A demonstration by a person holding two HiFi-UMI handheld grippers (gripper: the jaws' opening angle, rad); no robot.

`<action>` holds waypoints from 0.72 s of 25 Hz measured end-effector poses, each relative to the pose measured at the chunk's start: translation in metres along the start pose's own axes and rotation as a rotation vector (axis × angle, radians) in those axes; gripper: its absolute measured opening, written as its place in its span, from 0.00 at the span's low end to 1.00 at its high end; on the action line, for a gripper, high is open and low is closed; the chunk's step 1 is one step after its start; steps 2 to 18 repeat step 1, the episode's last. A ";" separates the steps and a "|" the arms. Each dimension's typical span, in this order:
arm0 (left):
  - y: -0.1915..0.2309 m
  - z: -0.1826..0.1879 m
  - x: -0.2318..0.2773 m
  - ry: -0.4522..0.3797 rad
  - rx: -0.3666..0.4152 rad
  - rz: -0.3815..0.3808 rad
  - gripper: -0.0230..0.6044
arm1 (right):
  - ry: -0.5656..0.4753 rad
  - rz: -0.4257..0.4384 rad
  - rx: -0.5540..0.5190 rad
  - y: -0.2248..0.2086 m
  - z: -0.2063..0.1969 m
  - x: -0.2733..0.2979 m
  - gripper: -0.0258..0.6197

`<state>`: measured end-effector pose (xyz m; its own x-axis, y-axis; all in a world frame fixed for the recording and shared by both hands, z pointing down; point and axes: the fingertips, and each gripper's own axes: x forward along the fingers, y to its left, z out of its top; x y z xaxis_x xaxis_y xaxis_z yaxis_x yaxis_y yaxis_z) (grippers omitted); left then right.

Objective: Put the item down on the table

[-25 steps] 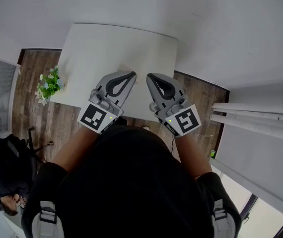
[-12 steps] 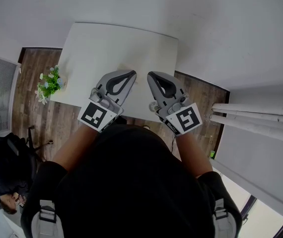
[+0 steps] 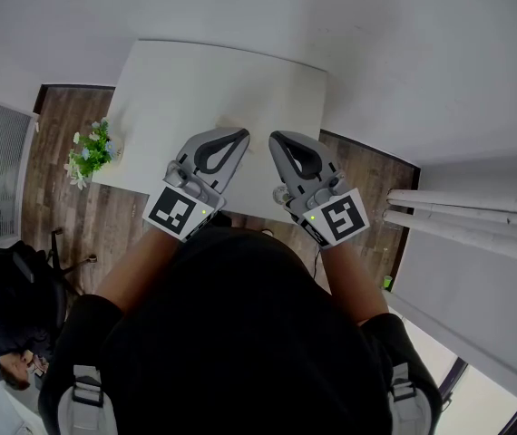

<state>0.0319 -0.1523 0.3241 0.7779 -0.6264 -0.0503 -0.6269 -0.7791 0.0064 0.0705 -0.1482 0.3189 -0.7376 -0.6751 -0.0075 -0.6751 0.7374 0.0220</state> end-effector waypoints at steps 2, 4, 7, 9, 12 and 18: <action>0.000 -0.001 -0.001 0.001 -0.002 0.001 0.03 | 0.001 0.000 0.000 0.001 0.000 0.000 0.04; 0.000 -0.001 -0.001 0.001 -0.002 0.001 0.03 | 0.001 0.000 0.000 0.001 0.000 0.000 0.04; 0.000 -0.001 -0.001 0.001 -0.002 0.001 0.03 | 0.001 0.000 0.000 0.001 0.000 0.000 0.04; 0.000 -0.001 -0.001 0.001 -0.002 0.001 0.03 | 0.001 0.000 0.000 0.001 0.000 0.000 0.04; 0.000 -0.001 -0.001 0.001 -0.002 0.001 0.03 | 0.001 0.000 0.000 0.001 0.000 0.000 0.04; 0.000 -0.001 -0.001 0.001 -0.002 0.001 0.03 | 0.001 0.000 0.000 0.001 0.000 0.000 0.04</action>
